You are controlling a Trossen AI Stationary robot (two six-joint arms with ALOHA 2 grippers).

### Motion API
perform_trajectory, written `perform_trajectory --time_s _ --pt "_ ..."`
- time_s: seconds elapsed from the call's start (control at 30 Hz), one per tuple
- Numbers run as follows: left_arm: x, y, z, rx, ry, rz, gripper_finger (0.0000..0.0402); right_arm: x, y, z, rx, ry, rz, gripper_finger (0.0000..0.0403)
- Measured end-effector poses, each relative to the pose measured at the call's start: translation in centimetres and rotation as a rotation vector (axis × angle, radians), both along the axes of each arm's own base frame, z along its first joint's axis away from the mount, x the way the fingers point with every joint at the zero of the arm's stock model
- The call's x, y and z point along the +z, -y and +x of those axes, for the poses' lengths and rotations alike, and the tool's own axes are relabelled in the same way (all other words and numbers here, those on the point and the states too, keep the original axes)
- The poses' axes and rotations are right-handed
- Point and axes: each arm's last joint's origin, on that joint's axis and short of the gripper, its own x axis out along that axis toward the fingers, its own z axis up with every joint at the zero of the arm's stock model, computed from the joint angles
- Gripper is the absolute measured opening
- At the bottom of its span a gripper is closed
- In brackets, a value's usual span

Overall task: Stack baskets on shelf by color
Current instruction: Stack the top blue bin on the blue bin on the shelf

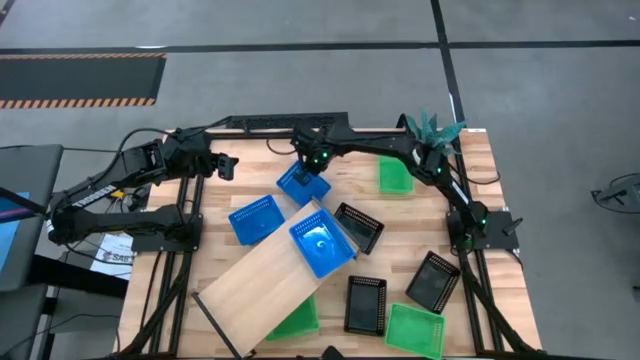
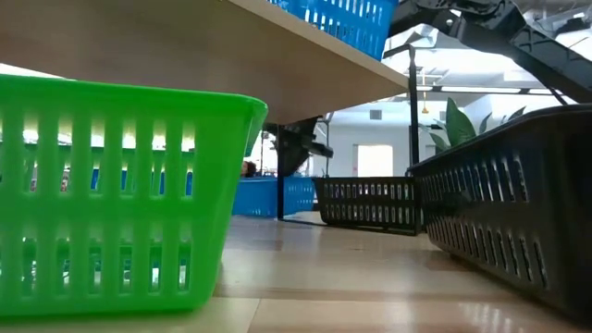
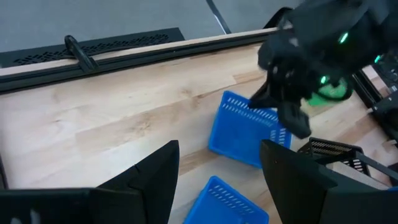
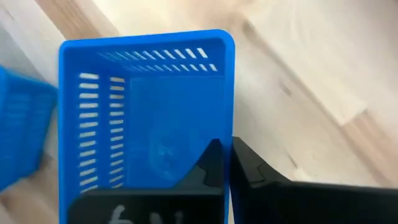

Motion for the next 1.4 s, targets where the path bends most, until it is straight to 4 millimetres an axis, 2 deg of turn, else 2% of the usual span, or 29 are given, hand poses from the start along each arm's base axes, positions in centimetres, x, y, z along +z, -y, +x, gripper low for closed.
perform_trajectory --time_s 0.23,0.33,0.43,0.53,0.73,0.83,0.93,1.13,1.27,1.4 --pt "0.0 0.0 0.0 -0.030 -0.013 0.012 0.0211 7.2 1.7 -0.9 0.010 0.095 -0.068 0.0004" --pt "0.1 0.1 -0.2 -0.034 -0.005 0.017 0.0211 11.1 1.2 -3.1 0.014 0.182 -0.082 0.0003" --pt "0.2 0.2 -0.4 -0.047 -0.004 0.034 0.0211 15.3 0.4 -5.8 0.032 0.235 -0.125 0.0003" --pt "0.4 0.4 -0.7 -0.049 0.006 0.040 0.0211 18.5 -0.8 -7.8 0.066 0.285 -0.166 0.0002" --pt "0.5 0.6 -1.1 -0.051 0.020 0.049 0.0211 23.8 -5.9 -10.8 0.132 0.435 -0.143 0.0002" --pt "0.6 0.6 -1.1 -0.041 0.040 0.045 0.0211 24.8 -9.3 -11.0 0.094 0.456 -0.095 0.0002" --pt "0.8 0.5 -0.9 -0.027 0.073 0.044 0.0211 25.2 -13.5 -11.4 0.055 0.430 -0.063 0.0002" --pt "1.3 0.3 -0.5 -0.013 0.139 0.057 0.0211 25.4 -21.1 -12.6 -0.010 0.391 -0.041 0.0002" --pt "1.5 0.2 -0.3 -0.009 0.166 0.065 0.0211 25.1 -24.4 -13.3 -0.049 0.380 -0.049 0.0003" --pt "1.5 0.2 -0.3 -0.004 0.176 0.058 0.0211 23.4 -26.3 -12.9 -0.085 0.331 -0.041 0.0005"
